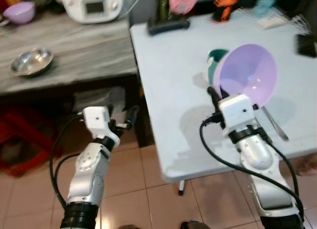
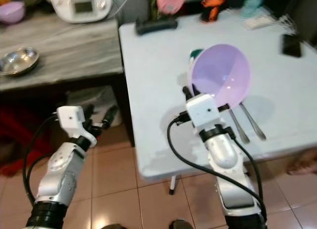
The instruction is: Setting the table
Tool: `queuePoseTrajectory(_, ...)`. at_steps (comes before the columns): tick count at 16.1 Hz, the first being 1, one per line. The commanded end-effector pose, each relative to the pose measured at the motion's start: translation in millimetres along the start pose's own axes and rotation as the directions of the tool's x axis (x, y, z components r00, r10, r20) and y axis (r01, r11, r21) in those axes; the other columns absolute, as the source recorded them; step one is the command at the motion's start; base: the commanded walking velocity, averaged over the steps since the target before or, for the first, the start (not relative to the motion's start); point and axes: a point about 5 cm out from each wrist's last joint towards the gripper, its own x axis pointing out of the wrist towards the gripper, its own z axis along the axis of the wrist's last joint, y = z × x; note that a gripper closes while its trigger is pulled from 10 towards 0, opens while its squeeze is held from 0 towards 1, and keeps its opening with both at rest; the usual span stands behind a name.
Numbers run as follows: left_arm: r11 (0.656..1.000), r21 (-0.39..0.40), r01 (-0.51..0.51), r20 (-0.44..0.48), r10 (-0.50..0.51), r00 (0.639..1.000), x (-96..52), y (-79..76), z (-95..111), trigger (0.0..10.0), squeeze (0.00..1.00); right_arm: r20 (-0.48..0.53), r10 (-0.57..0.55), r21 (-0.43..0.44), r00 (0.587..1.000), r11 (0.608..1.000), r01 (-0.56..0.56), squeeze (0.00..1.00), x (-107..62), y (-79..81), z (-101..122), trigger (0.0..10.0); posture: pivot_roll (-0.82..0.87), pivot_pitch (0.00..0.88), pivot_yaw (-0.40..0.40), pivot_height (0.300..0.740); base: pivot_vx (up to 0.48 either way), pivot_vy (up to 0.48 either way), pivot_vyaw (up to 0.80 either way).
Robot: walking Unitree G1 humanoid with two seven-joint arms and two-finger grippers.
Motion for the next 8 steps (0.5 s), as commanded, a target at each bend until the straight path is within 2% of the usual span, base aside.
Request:
queuePoseTrajectory(1,0.998,0.030,-0.057,0.000,0.057,0.998,-5.6,14.8,2.0,10.0,0.00,0.048,0.029,0.006,0.998,1.000,-0.029,0.00,2.0,7.5,9.6,10.0,-0.11,0.124,0.093,0.740,0.000,0.390,0.00)
queuePoseTrajectory(5,0.996,0.042,-0.076,0.003,0.076,0.997,-4.2,17.7,2.8,10.0,0.00,0.053,0.043,-0.001,0.998,0.999,-0.043,0.00,1.0,9.3,9.9,10.0,-0.11,0.123,0.094,0.740,0.000,0.387,0.00)
queuePoseTrajectory(8,0.996,0.042,-0.074,0.001,0.074,0.997,-3.3,16.7,2.2,10.0,0.00,0.054,0.040,0.001,0.998,0.999,-0.040,0.00,1.1,9.3,9.9,10.0,-0.11,0.122,0.095,0.740,0.000,0.391,0.78)
